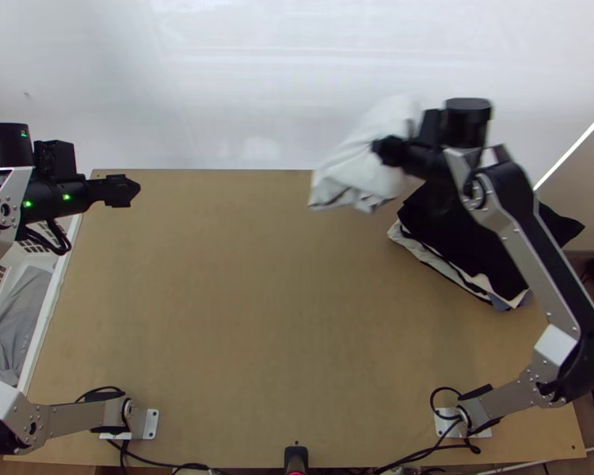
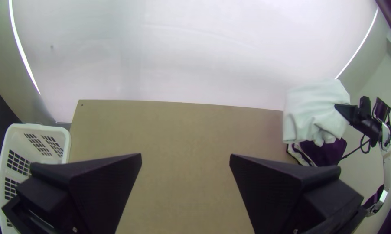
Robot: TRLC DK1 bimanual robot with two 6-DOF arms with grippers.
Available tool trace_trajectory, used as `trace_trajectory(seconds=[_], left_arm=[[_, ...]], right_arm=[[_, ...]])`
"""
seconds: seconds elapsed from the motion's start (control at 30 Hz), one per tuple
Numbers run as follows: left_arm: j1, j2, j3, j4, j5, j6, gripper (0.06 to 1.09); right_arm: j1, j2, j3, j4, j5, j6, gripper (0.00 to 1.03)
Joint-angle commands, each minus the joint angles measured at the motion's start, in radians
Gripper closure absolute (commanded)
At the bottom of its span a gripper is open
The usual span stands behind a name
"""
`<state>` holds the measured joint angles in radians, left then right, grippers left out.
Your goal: Fold the t-shirt
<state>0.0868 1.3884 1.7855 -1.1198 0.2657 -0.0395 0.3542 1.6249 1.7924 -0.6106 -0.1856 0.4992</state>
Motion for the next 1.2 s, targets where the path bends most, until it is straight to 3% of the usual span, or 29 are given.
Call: trace_trajectory(seconds=[0.0, 0.27, 0.7, 1.17], left_arm=[[0.001, -0.002, -0.006, 0.002, 0.006, 0.006, 0.10], [-0.009, 0.000, -0.003, 0.006, 0.027, 0.003, 0.10], [-0.022, 0.001, -0.006, 0.015, 0.029, -0.005, 0.10], [-0.024, -0.002, -0.005, 0.014, 0.029, -0.005, 0.10]], right_arm=[[-0.141, -0.051, 0.016, -0.005, 0.031, 0.016, 1.00], [-0.278, -0.069, 0.021, -0.032, 0.029, 0.004, 1.00], [-0.374, -0.126, -0.084, -0.020, -0.029, -0.172, 1.00], [-0.455, -0.138, -0.157, -0.003, -0.048, -0.186, 1.00]])
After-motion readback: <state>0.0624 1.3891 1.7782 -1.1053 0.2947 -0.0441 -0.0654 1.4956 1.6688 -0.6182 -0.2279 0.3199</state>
